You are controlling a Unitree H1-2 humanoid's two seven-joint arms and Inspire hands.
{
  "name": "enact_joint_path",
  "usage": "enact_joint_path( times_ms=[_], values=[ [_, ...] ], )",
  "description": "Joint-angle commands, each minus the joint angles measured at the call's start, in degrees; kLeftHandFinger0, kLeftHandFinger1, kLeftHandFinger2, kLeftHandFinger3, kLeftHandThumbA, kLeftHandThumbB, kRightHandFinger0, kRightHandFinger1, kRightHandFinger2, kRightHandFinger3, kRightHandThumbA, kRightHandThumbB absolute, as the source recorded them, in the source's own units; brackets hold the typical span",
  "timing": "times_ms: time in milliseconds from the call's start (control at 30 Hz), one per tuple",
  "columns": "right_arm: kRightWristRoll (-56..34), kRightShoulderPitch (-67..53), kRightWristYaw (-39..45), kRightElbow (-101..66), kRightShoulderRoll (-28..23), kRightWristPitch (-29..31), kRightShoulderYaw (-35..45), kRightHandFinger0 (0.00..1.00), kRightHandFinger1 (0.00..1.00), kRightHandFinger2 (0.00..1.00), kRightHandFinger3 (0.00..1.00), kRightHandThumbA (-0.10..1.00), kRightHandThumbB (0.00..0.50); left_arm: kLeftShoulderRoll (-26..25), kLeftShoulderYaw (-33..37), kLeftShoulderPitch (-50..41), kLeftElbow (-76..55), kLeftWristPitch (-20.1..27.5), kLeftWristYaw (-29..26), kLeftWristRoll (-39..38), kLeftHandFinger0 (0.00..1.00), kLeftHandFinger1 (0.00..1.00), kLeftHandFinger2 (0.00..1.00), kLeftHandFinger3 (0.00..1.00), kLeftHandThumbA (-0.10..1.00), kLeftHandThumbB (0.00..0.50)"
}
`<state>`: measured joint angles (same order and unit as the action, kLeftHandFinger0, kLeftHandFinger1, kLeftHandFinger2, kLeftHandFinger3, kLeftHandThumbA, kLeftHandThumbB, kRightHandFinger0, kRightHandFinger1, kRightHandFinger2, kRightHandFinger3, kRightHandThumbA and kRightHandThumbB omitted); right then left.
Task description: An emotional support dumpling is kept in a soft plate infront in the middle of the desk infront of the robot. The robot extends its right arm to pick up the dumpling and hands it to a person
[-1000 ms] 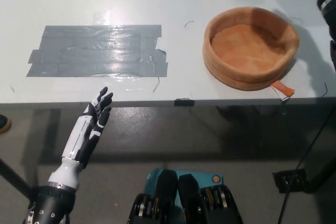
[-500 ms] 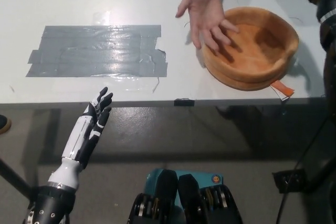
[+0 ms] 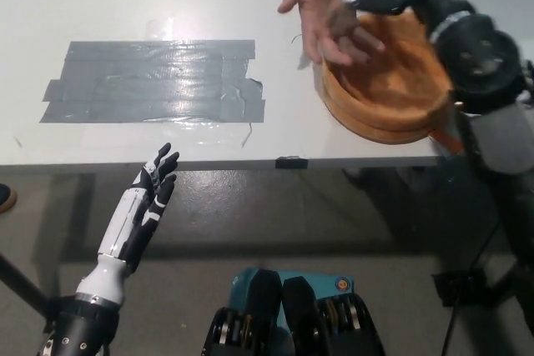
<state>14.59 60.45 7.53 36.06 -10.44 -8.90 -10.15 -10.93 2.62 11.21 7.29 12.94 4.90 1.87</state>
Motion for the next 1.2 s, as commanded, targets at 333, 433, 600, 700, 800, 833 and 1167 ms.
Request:
enact_joint_path(
  times_ms=[333,433,600,700,800,833,1167],
  values=[
    [5.21,11.07,-6.89,22.76,1.97,12.33,-6.17,0.00,0.34,0.72,0.85,-0.10,0.177,-0.79,0.01,0.53,-1.85,0.46,1.17,0.74,1.00,1.00,1.00,1.00,0.91,0.369],
    [6.73,10.79,-4.14,21.87,1.50,8.68,-7.90,0.23,0.65,1.00,1.00,-0.06,0.227,-0.87,-0.09,0.51,-1.80,0.32,1.44,0.24,1.00,1.00,1.00,1.00,0.90,0.378],
    [6.42,11.22,2.76,21.56,0.28,6.59,-9.86,1.00,1.00,1.00,1.00,0.62,0.436,-0.99,0.03,0.41,-1.83,0.90,1.43,0.59,1.00,1.00,1.00,1.00,0.90,0.358],
    [7.30,10.71,2.74,19.94,-0.49,6.35,-10.80,1.00,1.00,1.00,1.00,0.78,0.500,-0.96,0.03,0.44,-1.59,0.89,1.36,0.63,1.00,1.00,1.00,1.00,0.90,0.359],
    [6.37,9.94,2.06,17.30,-0.94,6.44,-9.73,1.00,1.00,1.00,1.00,0.83,0.500,-0.90,-0.01,0.39,-1.64,0.83,1.31,0.59,1.00,1.00,1.00,1.00,0.90,0.364],
    [6.44,9.76,1.54,16.41,-1.06,6.30,-9.50,1.00,1.00,1.00,1.00,0.89,0.500,-0.89,-0.01,0.39,-1.65,0.92,1.36,0.47,1.00,1.00,1.00,1.00,0.90,0.363],
    [5.03,6.63,-6.24,-2.01,-3.02,5.94,-0.41,1.00,1.00,1.00,1.00,0.96,0.477,-1.06,0.11,0.47,-1.66,0.98,1.44,0.81,1.00,1.00,1.00,1.00,0.90,0.360]
  ],
)
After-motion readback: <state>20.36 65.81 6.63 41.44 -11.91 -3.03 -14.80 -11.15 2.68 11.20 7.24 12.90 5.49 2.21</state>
